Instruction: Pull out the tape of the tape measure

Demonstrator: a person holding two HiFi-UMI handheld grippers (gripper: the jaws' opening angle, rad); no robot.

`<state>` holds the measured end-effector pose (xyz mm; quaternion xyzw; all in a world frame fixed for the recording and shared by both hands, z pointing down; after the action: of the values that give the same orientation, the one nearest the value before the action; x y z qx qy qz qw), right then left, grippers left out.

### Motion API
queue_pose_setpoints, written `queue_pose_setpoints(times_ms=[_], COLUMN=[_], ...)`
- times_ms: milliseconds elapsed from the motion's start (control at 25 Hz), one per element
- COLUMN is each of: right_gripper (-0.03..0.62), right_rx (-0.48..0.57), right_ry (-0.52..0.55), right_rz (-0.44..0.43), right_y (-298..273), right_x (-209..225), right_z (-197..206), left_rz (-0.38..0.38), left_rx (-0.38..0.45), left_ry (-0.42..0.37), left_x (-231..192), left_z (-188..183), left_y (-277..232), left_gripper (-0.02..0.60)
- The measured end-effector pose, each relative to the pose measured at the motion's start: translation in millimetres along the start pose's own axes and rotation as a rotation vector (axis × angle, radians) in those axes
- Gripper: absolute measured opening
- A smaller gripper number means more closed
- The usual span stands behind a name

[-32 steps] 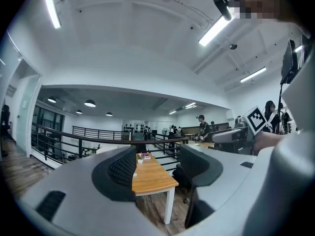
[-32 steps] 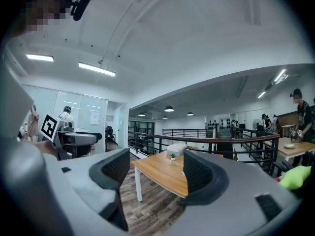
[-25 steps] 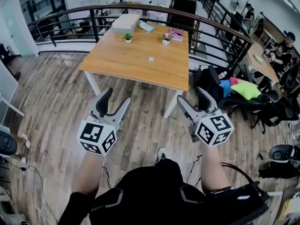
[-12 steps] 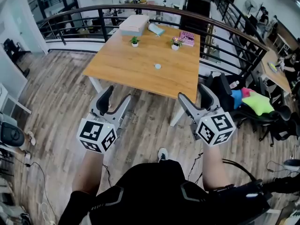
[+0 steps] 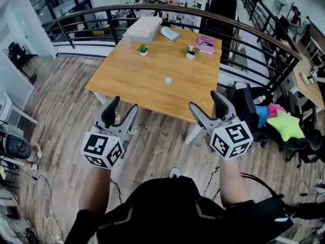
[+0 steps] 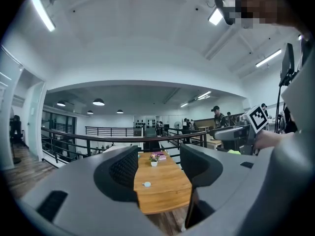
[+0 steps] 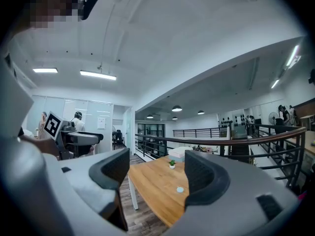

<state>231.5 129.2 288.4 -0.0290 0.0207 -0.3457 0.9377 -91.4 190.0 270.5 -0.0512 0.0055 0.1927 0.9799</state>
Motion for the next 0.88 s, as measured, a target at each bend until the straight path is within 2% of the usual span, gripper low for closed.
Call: queue_pose_setpoints(times_ms=[360, 640, 880], right_gripper=[0.35, 0.35, 0.35], right_rx=[-0.021, -0.026, -0.059], right_ry=[-0.005, -0.002, -0.013], right_rz=[-0.039, -0.05, -0.018], right_y=[-25.3, -43.4, -69.1], right_x=[62.1, 80.5, 81.5], right_z=[16.0, 18.5, 25.1], left_rz=[0.01, -0.003, 0.071], left_rx=[-0.026, -0.029, -0.046], left_ry=[0.016, 0.026, 0.052], left_x=[13.1, 2.8, -25.0], left_z=[3.4, 5.2, 11.9], left_y=[-63.4, -88.0, -118.9], left_gripper=[0.279, 0.279, 0.278])
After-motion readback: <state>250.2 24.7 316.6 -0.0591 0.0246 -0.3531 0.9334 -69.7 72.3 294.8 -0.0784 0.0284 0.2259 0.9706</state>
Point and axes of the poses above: the fingertips, and each gripper's own axes: y backward along the fingers, x to its right, z out of its underside, the point moved 10 cm from there along y, backward along the fingers, and after that the axes turned 4 degrees about y, right-handed, at the moved point
